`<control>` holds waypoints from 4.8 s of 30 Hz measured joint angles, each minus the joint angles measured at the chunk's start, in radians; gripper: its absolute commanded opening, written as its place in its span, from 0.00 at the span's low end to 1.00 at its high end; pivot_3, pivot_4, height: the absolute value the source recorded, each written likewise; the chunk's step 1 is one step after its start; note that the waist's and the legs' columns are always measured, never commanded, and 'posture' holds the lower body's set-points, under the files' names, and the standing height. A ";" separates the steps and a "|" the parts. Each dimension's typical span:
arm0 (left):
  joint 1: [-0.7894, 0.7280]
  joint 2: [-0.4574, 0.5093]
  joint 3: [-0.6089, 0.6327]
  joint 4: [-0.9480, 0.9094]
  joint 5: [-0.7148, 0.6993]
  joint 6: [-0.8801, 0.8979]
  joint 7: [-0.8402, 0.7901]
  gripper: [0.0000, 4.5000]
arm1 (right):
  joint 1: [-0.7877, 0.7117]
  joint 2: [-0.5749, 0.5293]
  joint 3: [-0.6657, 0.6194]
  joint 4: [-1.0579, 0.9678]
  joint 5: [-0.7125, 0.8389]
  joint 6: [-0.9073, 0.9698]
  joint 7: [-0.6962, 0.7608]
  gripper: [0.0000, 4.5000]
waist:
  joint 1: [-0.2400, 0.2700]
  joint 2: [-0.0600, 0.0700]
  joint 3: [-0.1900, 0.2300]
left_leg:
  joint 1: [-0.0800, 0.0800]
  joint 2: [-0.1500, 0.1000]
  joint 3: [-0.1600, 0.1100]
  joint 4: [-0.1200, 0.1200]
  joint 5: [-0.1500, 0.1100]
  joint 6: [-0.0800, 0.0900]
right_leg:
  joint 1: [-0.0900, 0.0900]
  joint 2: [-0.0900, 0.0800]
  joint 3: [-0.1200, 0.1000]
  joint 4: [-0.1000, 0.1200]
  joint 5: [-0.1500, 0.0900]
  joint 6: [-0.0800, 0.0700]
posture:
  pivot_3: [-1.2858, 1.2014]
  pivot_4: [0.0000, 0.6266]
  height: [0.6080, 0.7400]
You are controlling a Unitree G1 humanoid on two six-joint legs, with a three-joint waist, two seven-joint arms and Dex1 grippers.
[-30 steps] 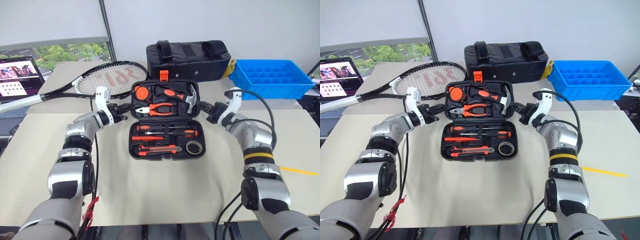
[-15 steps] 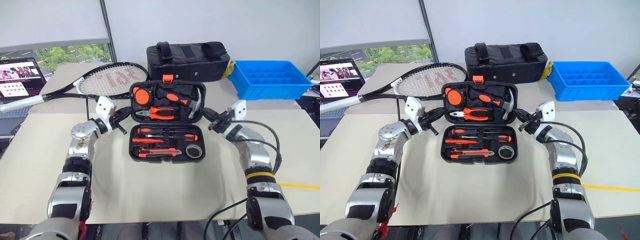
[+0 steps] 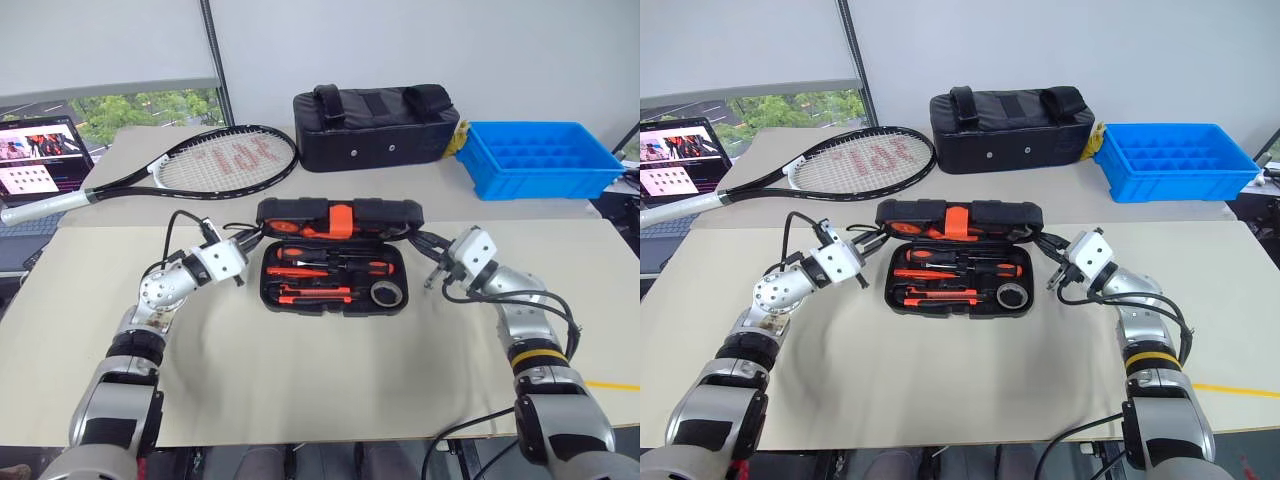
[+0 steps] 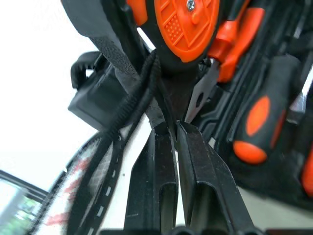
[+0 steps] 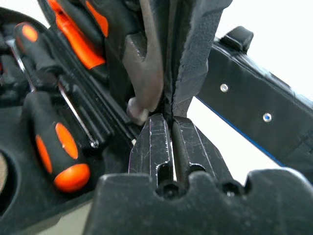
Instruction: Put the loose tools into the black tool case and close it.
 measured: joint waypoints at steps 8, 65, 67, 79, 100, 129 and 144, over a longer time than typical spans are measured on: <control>0.101 0.198 -0.042 0.008 0.090 -0.272 0.063 0.51 | 0.177 -0.192 0.049 -0.055 -0.031 -0.164 0.096 0.67 | 0.000 0.000 0.000 | 0.012 0.001 0.004 -0.002 -0.007 0.012 | 0.010 -0.004 0.000 -0.002 0.000 0.000 | 0.52 0.24 0.92; -0.086 -0.179 -0.120 -0.397 -0.375 1.057 -0.500 0.51 | 0.292 0.183 0.203 -0.940 0.090 1.286 -0.344 0.67 | 0.003 -0.003 0.000 | 0.019 0.002 0.008 0.009 -0.010 0.017 | 0.018 -0.003 0.000 -0.006 0.006 0.003 | 0.52 0.24 0.92; -0.086 -0.180 -0.120 -0.404 -0.375 1.071 -0.496 0.51 | 0.278 0.190 0.202 -0.918 0.085 1.283 -0.354 0.67 | 0.004 -0.003 0.000 | 0.019 0.002 0.008 0.009 -0.010 0.017 | 0.018 -0.002 0.000 -0.005 0.006 0.003 | 0.52 0.24 0.92; -0.086 -0.195 -0.116 -0.405 -0.374 1.087 -0.446 0.51 | 0.228 0.245 0.203 -0.812 0.076 1.261 -0.358 0.67 | 0.002 -0.003 0.000 | 0.019 0.003 0.008 0.009 -0.010 0.017 | 0.018 -0.002 0.000 -0.005 0.006 0.002 | 0.52 0.24 0.92; -0.081 -0.192 -0.113 -0.414 -0.374 1.091 -0.435 0.51 | 0.230 0.235 0.209 -0.798 0.045 1.223 -0.334 0.27 | 0.001 -0.003 0.000 | 0.019 0.002 0.008 0.008 -0.010 0.017 | 0.017 -0.003 0.000 -0.006 0.006 0.002 | 0.52 0.24 0.92; -0.077 -0.192 -0.116 -0.416 -0.371 1.091 -0.436 0.51 | 0.248 0.310 0.194 -0.833 0.037 1.252 -0.421 0.26 | 0.001 -0.003 0.000 | 0.019 0.002 0.008 0.007 -0.010 0.017 | 0.017 -0.003 0.000 -0.007 0.006 0.002 | 0.52 0.24 0.92; -0.069 -0.195 -0.125 -0.440 -0.363 1.078 -0.445 0.51 | 0.263 0.269 0.209 -0.967 0.010 1.395 -0.420 0.26 | 0.009 -0.003 0.000 | 0.016 0.002 0.008 0.006 -0.011 0.019 | 0.016 -0.004 -0.002 -0.010 0.006 0.002 | 0.52 0.24 0.92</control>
